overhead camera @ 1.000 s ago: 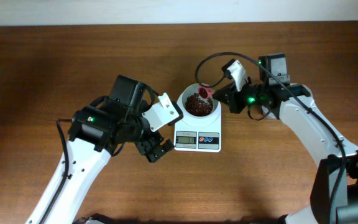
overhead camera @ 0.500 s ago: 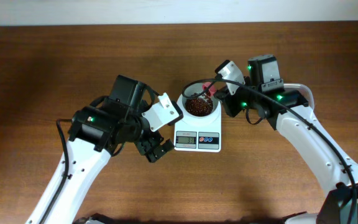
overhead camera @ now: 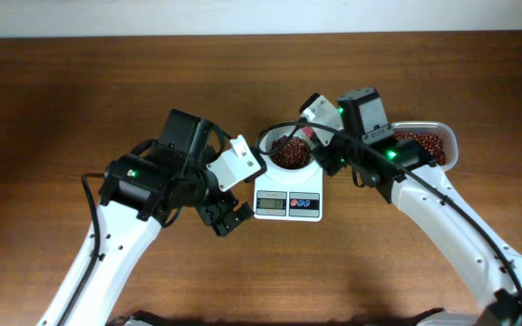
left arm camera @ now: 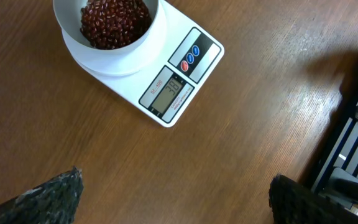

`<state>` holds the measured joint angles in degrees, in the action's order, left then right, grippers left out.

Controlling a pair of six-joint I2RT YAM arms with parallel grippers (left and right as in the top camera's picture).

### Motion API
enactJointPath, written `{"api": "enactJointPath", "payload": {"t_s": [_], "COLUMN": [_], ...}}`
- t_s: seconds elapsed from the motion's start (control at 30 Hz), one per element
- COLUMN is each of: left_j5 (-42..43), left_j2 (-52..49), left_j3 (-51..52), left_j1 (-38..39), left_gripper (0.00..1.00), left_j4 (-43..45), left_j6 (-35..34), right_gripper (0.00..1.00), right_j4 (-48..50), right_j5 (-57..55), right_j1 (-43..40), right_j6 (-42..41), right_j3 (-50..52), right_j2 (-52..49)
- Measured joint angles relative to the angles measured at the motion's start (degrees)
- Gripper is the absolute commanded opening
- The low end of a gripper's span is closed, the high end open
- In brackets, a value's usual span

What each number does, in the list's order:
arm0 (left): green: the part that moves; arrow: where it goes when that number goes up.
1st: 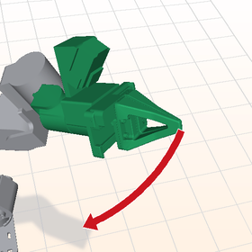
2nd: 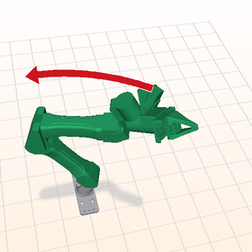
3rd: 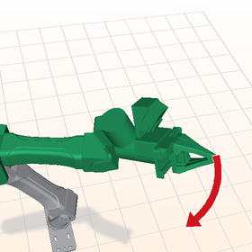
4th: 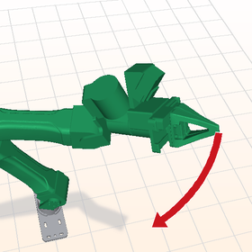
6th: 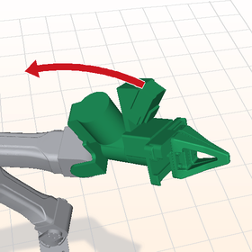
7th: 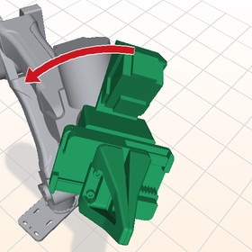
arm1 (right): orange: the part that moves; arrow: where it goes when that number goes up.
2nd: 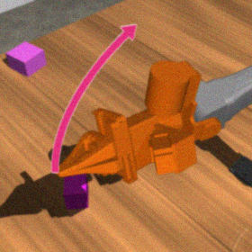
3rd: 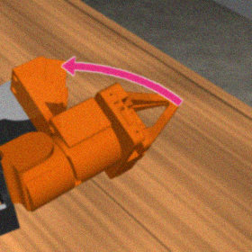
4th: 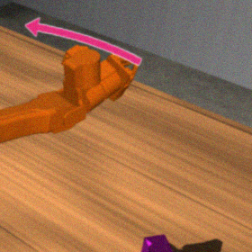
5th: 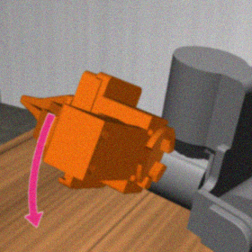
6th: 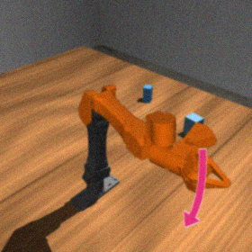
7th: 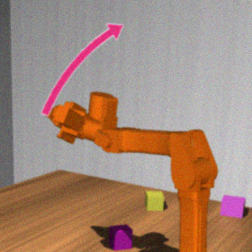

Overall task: Scoop and weigh 50g on scale
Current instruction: 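Return the empty scoop with the right gripper to the bean tub, then dip the scoop into the tub and scoop more beans with the right gripper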

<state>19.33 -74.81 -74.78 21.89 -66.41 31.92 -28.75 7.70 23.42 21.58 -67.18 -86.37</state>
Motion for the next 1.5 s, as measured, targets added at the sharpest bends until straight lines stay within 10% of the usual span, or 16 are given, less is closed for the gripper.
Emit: {"api": "enactJointPath", "payload": {"t_s": [0.3,0.77,1.5], "left_j5": [0.00,0.00,0.00], "left_j2": [0.00,0.00,0.00], "left_j3": [0.00,0.00,0.00], "left_j1": [0.00,0.00,0.00], "left_gripper": [0.99,0.99,0.99], "left_j4": [0.02,0.02,0.00], "left_j6": [0.00,0.00,0.02], "right_gripper": [0.04,0.04,0.04], "right_j4": [-3.61,-15.93,-23.15], "right_j5": [7.45,7.80,16.46], "right_j1": [-2.14,-38.58,-39.85], "right_j6": [-2.05,-7.63,-24.83], "right_j3": [-0.42,-0.85,-0.85], "right_j2": [5.03,6.51,2.29]}}
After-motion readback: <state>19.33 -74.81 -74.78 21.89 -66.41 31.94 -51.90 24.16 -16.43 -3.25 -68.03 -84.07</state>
